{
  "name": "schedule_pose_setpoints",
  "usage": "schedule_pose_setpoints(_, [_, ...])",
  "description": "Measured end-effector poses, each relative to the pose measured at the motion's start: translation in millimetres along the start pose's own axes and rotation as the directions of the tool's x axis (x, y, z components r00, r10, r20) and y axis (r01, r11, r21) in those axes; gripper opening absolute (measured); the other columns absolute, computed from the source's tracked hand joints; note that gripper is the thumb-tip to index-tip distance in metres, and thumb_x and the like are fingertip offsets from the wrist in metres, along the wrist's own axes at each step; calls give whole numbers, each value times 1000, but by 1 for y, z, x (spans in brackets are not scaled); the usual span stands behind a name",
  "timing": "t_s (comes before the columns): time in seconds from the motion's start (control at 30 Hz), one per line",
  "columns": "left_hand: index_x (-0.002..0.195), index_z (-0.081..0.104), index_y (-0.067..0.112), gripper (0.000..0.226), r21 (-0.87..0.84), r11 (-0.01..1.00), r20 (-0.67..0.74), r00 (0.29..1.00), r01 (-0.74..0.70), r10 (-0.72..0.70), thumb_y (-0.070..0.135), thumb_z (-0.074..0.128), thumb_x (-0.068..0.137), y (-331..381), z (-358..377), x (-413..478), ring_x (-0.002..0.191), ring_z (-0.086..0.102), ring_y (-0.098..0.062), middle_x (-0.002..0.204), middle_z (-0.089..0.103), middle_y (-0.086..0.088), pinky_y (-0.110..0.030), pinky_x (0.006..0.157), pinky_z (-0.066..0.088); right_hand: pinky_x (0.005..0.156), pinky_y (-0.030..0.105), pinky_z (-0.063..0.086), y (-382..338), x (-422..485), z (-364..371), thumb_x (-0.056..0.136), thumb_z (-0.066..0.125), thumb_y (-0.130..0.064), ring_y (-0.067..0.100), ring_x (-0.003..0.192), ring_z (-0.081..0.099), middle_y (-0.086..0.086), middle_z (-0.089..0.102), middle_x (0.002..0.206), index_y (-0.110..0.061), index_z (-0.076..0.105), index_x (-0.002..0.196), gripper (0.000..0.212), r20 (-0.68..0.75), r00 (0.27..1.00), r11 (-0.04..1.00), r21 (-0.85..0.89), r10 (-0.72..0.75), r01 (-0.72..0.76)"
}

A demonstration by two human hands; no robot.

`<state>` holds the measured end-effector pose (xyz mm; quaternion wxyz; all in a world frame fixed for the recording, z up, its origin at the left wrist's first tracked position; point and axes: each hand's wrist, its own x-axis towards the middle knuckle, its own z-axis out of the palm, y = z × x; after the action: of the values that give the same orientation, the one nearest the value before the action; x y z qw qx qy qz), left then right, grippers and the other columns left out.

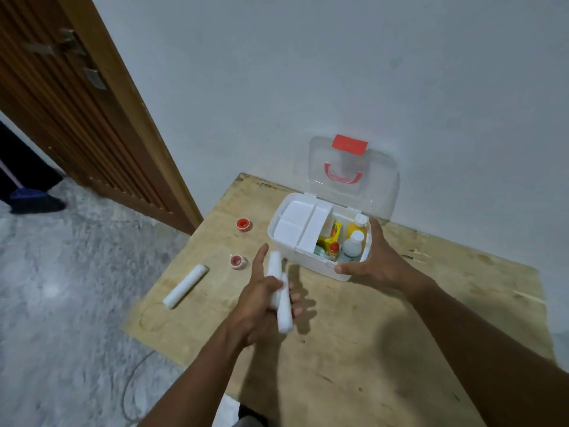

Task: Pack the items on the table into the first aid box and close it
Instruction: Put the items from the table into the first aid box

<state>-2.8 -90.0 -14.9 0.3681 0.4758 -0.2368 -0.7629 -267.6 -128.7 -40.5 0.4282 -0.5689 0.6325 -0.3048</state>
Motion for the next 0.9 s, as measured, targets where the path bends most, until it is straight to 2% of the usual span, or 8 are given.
schedule_pose_setpoints(0.1, [136,45,43,69,115,993,125,992,16,-31,-9,36,91,16,1,8,86,54,-36,111,50,-19,-61,82,52,74,1,47,-2,-1,0,57,95,-14,-10,112,51,-21,45,130,-40,19,137,113,28,999,999,18,26,-26])
schedule_pose_setpoints(0.23, [124,38,20,48,219,973,167,985,-74,37,-13,45,91,41,5,20,83,60,-33,97,58,-19,-60,87,52,91,18,46,-9,3,-1,56,96,-21,4,118,53,-19,45,133,-39,13,147,125,21,995,995,-25,101,-101])
schedule_pose_setpoints(0.3, [115,40,27,43,375,907,214,970,-193,118,-1,59,90,48,4,30,92,66,-31,103,65,-17,-57,92,54,96,21,47,-10,3,-1,56,96,-20,-2,117,52,-23,44,130,-36,12,149,126,30,991,992,-23,127,-126])
schedule_pose_setpoints(0.4, [115,38,42,51,551,769,313,934,-325,170,9,67,88,60,6,42,99,67,-17,105,72,-1,-36,85,56,83,6,49,-14,3,1,59,95,-17,-7,111,51,-27,44,125,-33,13,147,121,26,989,989,-26,148,-147])
schedule_pose_setpoints(0.53, [118,58,27,33,591,659,447,869,-465,212,6,61,93,79,23,53,101,67,-12,105,73,7,-30,84,55,101,31,51,-16,2,2,53,97,-21,9,121,55,-15,49,134,-35,13,148,127,20,985,985,21,169,-169])
schedule_pose_setpoints(0.67, [108,66,4,21,581,521,564,771,-625,296,-5,64,89,93,47,60,86,59,10,97,65,11,-5,77,42,104,41,49,-16,0,3,48,98,-27,12,125,55,-9,51,138,-41,15,146,129,11,989,988,43,148,-148])
schedule_pose_setpoints(0.77, [103,68,-2,18,553,501,591,738,-665,327,-8,66,87,95,59,68,88,62,7,96,68,8,-7,81,43,106,42,47,-14,0,1,50,97,-26,8,128,52,-11,48,140,-41,18,144,124,7,992,992,30,124,-124])
schedule_pose_setpoints(0.9, [96,73,5,15,598,478,576,760,-643,302,-3,72,84,93,66,77,94,68,-6,96,74,9,-17,84,50,107,43,46,-11,0,1,49,96,-34,8,131,47,-12,43,141,-40,16,144,125,-8,994,994,-12,108,-108])
